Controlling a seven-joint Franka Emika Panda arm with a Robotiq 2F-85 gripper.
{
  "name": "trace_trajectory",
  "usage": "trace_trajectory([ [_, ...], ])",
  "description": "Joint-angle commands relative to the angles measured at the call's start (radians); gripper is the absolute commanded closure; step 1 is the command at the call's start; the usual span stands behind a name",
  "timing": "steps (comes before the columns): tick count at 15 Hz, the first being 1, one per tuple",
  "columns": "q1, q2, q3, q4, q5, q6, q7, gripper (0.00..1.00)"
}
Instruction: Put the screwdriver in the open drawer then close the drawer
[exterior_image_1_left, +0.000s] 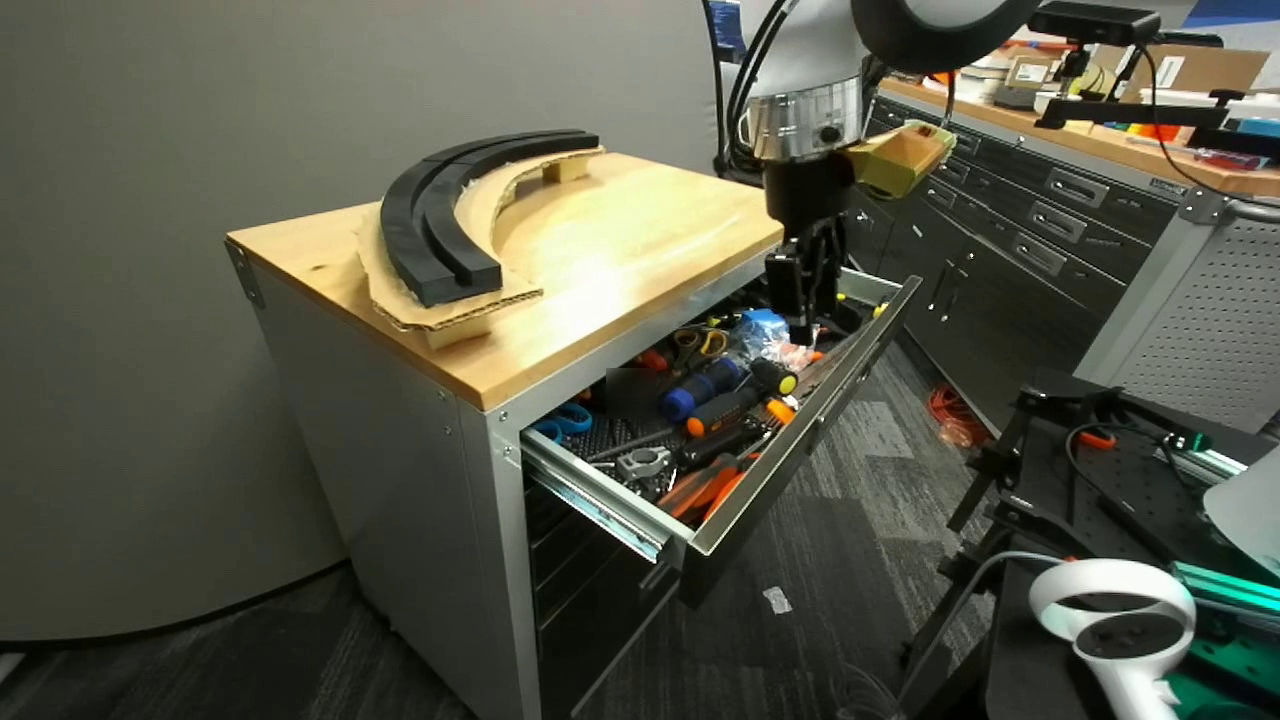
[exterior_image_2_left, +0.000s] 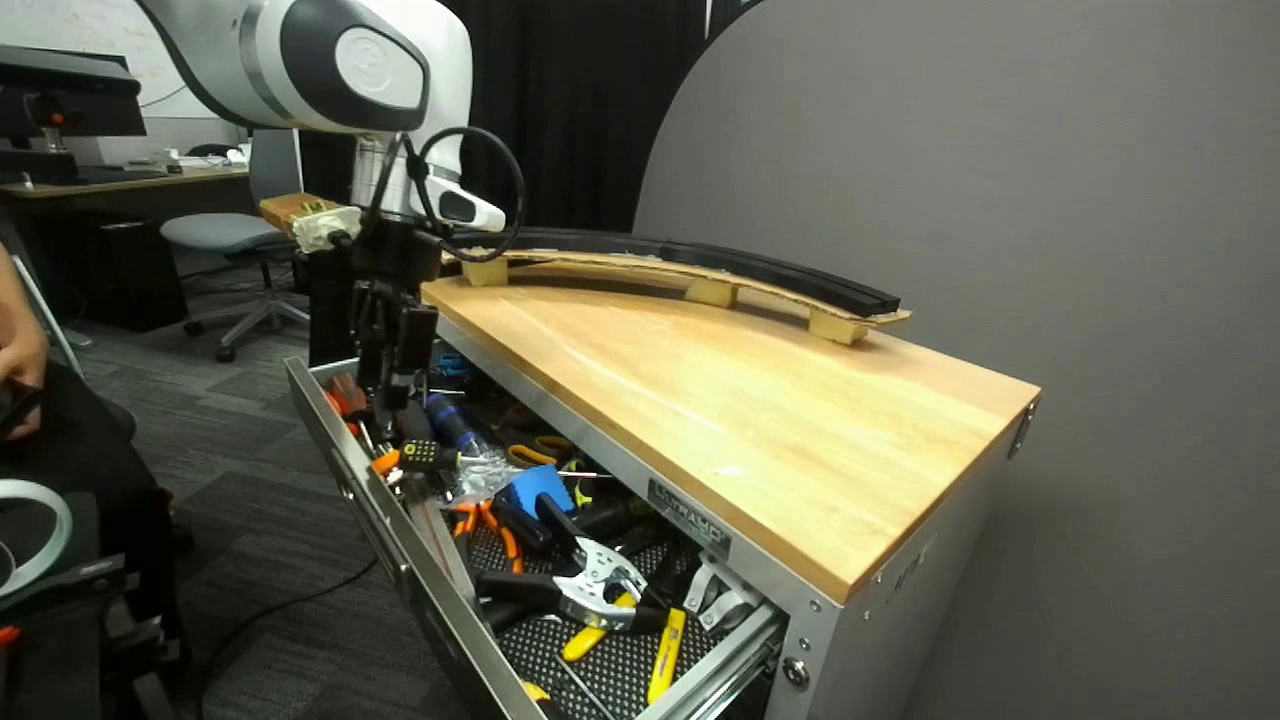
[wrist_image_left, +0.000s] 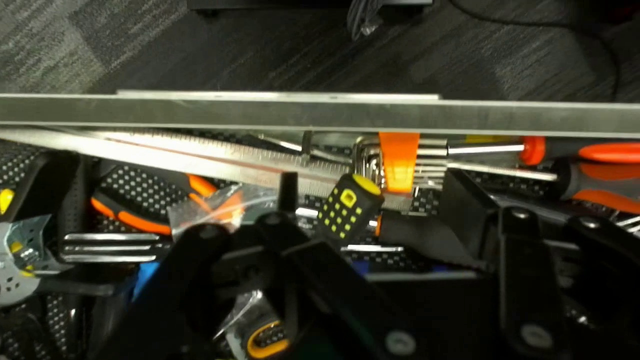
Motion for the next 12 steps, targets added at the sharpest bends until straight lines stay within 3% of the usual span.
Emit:
trace_trajectory([
  [1, -0.037, -0.041, 0.012, -0.046, 0.076, -0.107, -0.172, 0.0],
  [3, -0.039, -0.011, 0.009, -0.052, 0.072, -0.186, -0.2, 0.0],
  [4, -0.038, 0.01, 0.009, -0.062, 0.069, -0.193, -0.193, 0.25],
  [6, -0.029, 0.063, 0.014, -0.084, 0.079, -0.164, -0.151, 0.28],
  [12, 0.024, 0.146, -0.006, -0.101, 0.07, 0.12, 0.152, 0.76],
])
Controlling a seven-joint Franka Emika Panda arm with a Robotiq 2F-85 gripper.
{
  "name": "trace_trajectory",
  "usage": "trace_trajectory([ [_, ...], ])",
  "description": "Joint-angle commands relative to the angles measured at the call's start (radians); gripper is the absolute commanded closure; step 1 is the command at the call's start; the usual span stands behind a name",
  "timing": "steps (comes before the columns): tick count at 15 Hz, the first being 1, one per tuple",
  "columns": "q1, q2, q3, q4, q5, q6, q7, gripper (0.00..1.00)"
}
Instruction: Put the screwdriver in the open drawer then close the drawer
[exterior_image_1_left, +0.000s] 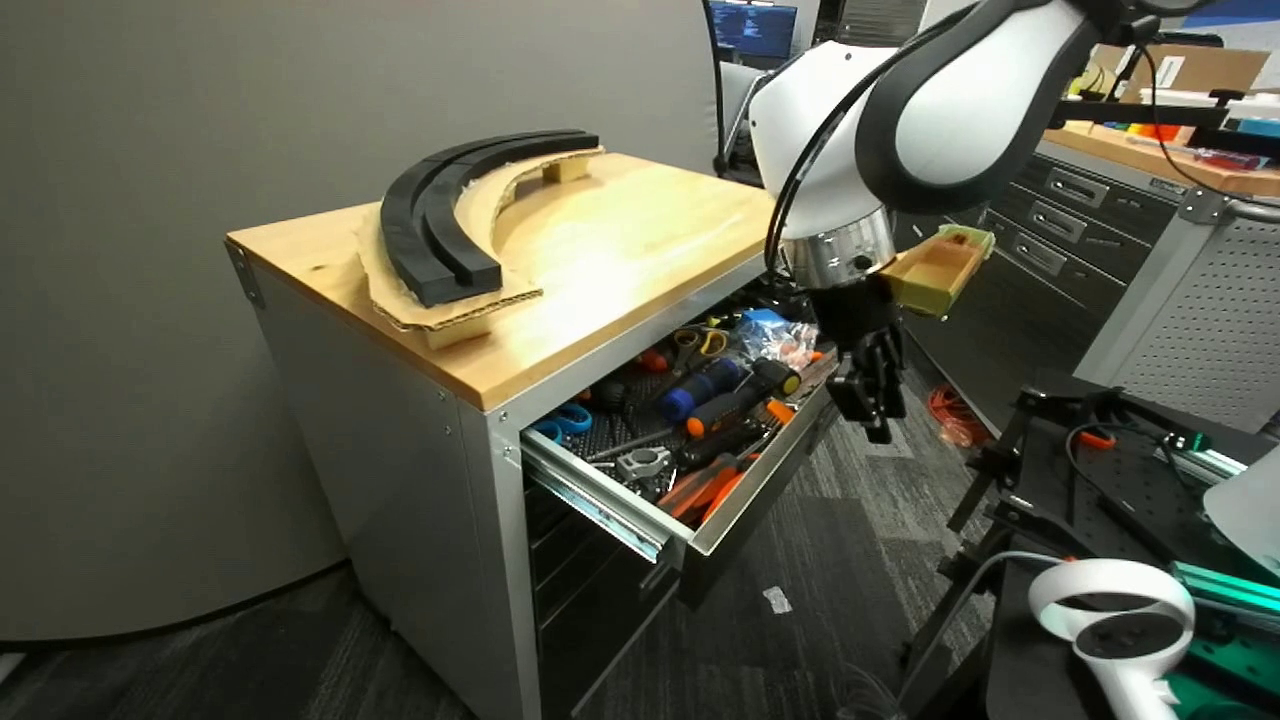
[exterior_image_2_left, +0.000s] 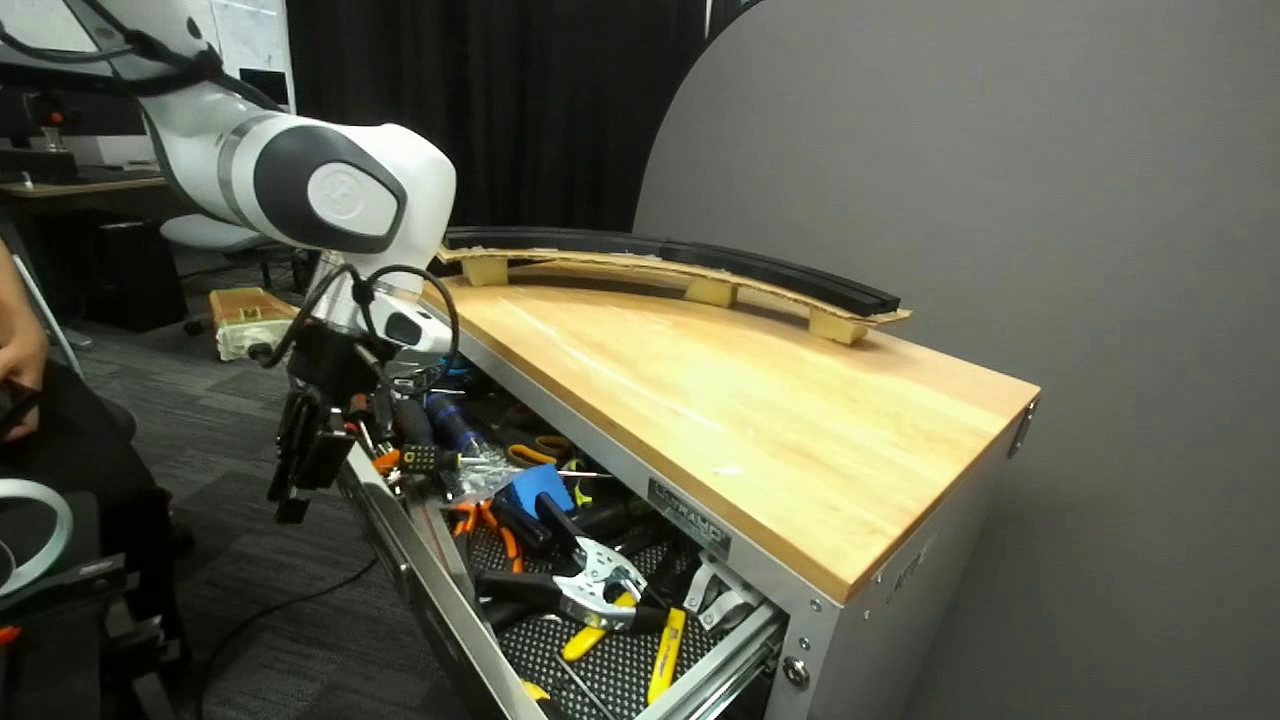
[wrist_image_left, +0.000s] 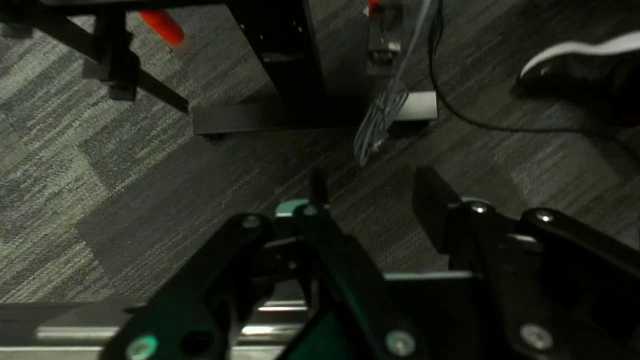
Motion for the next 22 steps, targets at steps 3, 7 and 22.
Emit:
trace_trajectory([
  [3, 0.05, 0.029, -0.023, 0.028, -0.001, 0.212, 0.213, 0.99],
  [7, 0.072, 0.063, -0.039, 0.074, 0.001, 0.348, 0.32, 1.0],
  [22, 0.488, 0.274, -0.432, 0.235, -0.226, 0.738, 0.618, 0.76],
])
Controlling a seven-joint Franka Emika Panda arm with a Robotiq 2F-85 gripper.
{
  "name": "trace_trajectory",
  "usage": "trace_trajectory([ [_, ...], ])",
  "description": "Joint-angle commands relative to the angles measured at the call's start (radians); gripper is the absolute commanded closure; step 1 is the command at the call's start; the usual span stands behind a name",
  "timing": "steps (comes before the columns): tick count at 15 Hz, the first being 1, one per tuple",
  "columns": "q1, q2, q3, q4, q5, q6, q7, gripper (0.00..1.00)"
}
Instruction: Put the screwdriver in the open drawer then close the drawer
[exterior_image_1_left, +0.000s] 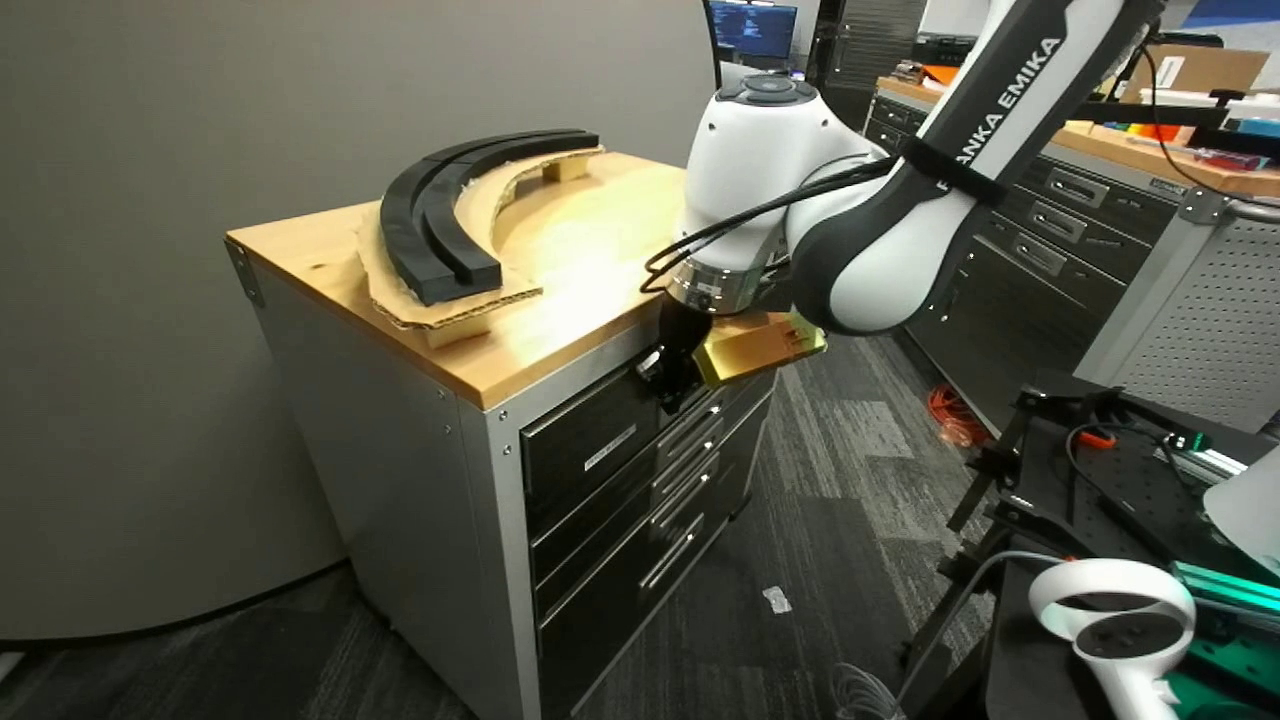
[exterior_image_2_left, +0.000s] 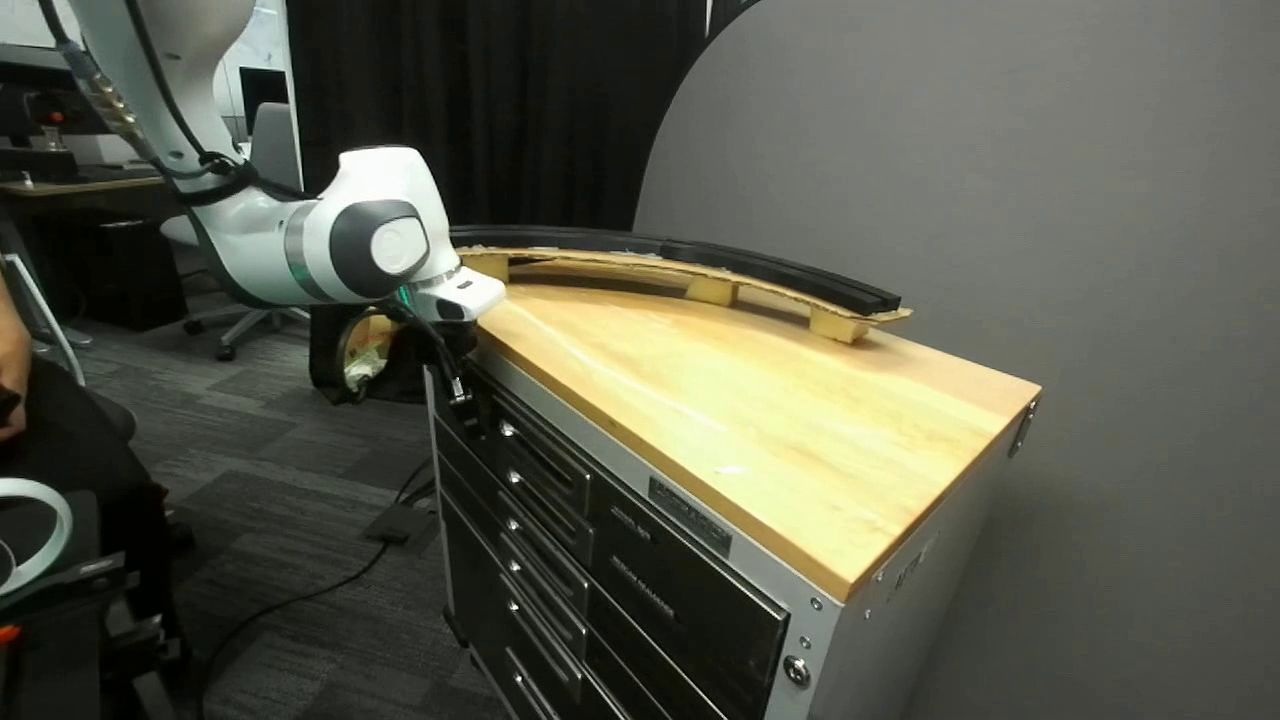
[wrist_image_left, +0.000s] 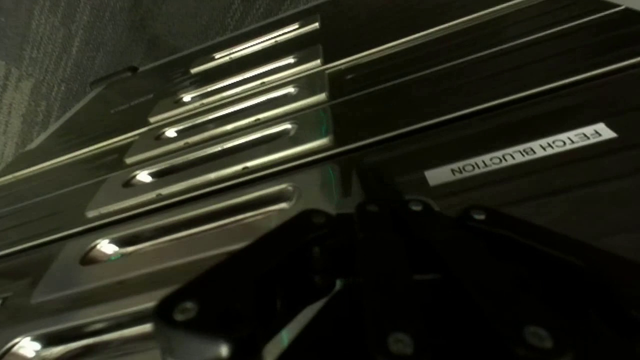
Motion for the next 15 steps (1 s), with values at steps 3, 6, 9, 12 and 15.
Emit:
trace_trajectory([
  [3, 0.05, -0.119, -0.035, -0.037, -0.035, -0.111, -0.109, 0.6],
  [6, -0.055, -0.289, 0.087, -0.103, -0.018, -0.292, -0.312, 0.36],
  [9, -0.165, -0.427, 0.213, -0.084, 0.029, -0.543, -0.507, 0.12],
  [12, -0.249, -0.518, 0.306, -0.002, 0.102, -0.797, -0.715, 0.0],
  [15, -0.295, -0.551, 0.352, 0.121, 0.11, -1.051, -0.856, 0.0],
])
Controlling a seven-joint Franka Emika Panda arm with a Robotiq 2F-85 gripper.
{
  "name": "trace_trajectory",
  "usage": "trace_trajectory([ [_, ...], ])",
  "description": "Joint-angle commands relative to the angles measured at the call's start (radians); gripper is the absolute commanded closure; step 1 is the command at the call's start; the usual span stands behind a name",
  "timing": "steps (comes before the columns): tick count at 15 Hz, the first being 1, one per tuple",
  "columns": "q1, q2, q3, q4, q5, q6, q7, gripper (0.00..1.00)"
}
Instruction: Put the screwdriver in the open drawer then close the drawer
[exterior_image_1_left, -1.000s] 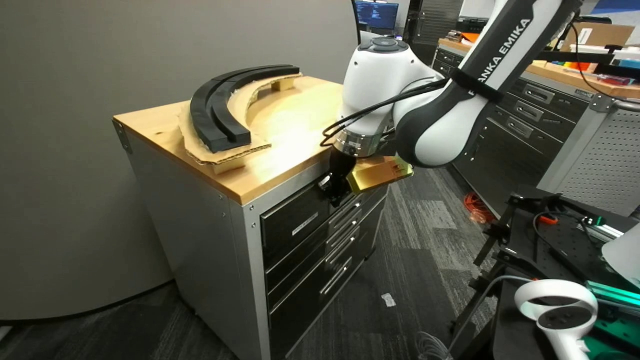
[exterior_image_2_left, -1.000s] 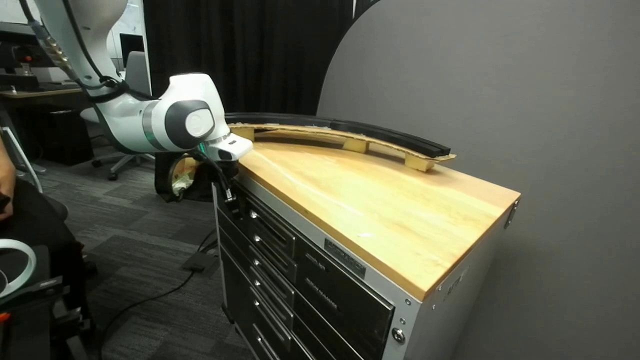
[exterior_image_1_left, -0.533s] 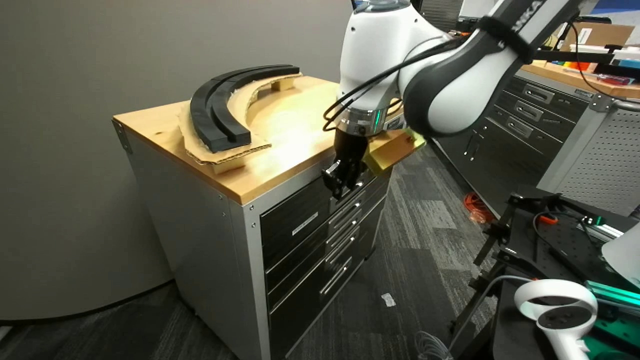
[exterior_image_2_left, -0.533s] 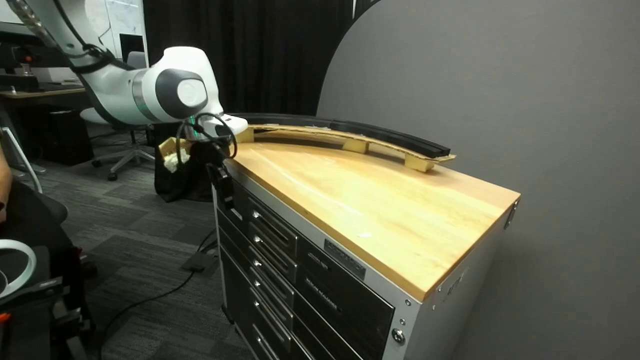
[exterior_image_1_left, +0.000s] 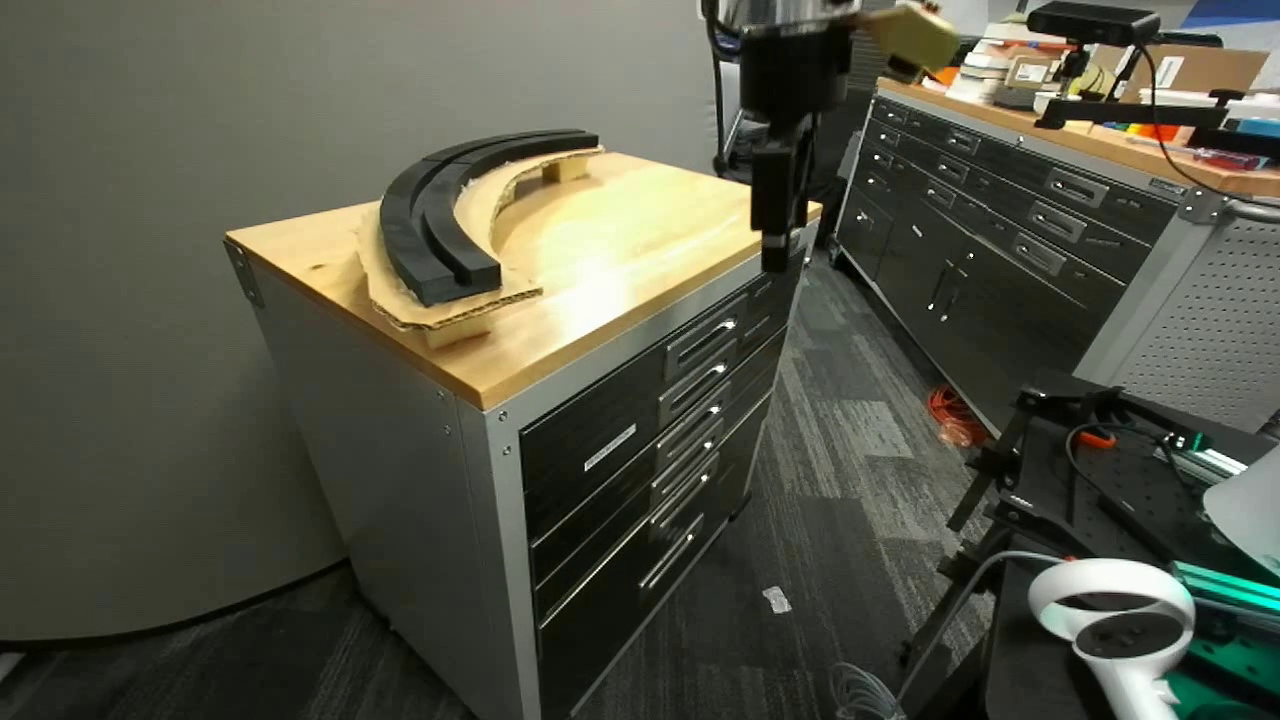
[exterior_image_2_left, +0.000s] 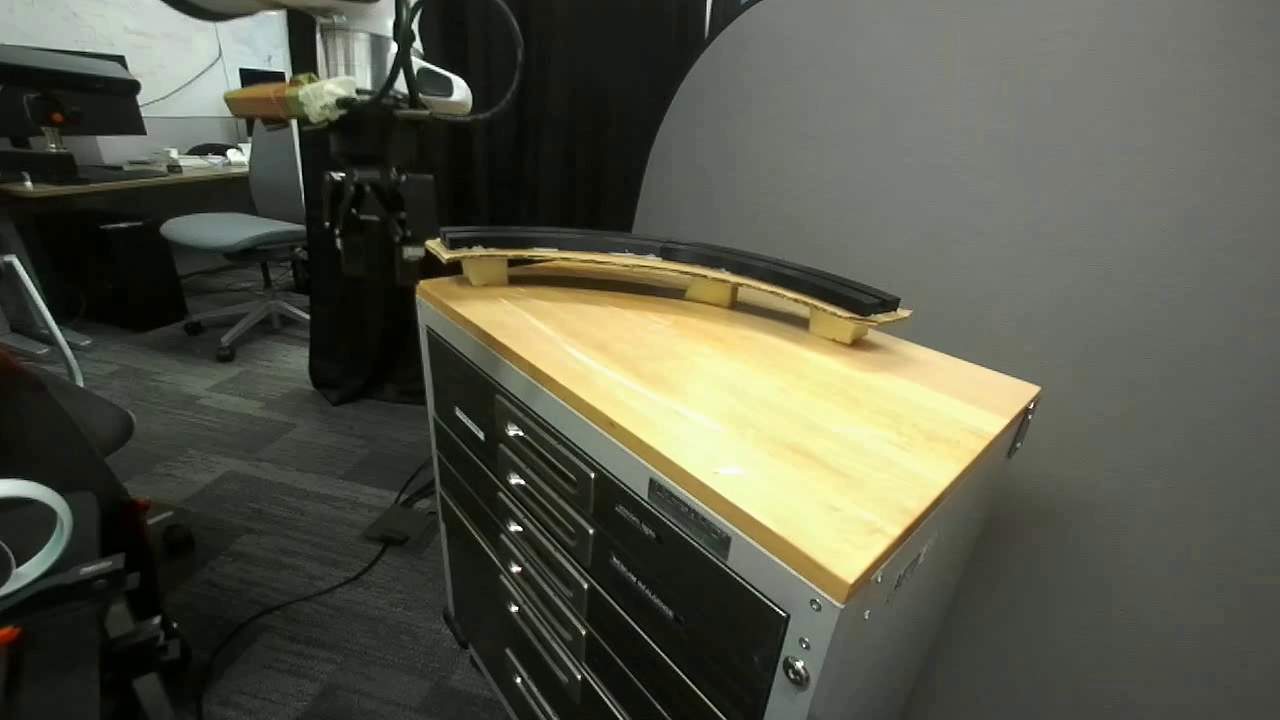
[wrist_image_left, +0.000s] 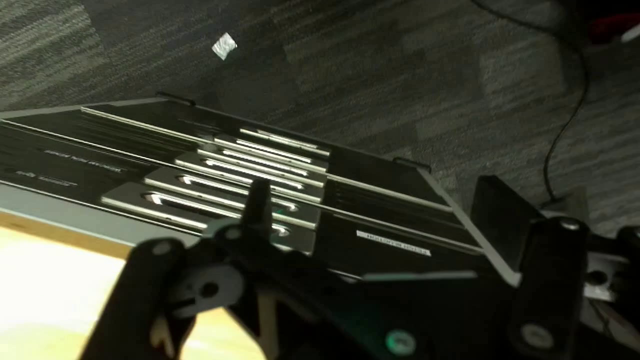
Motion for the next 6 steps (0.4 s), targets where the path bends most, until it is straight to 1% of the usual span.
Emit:
trace_trajectory([
  [1, -0.065, -0.037, 0.061, 0.148, 0.021, -0.263, -0.176, 0.0],
  [2, -0.075, -0.038, 0.069, 0.18, 0.033, -0.3, -0.218, 0.0],
  [3, -0.085, -0.034, 0.072, 0.208, 0.048, -0.322, -0.234, 0.0],
  [4, -0.086, -0.042, 0.082, 0.142, 0.015, -0.256, -0.167, 0.0],
  [6, -0.095, -0.042, 0.085, 0.182, 0.027, -0.292, -0.201, 0.0],
])
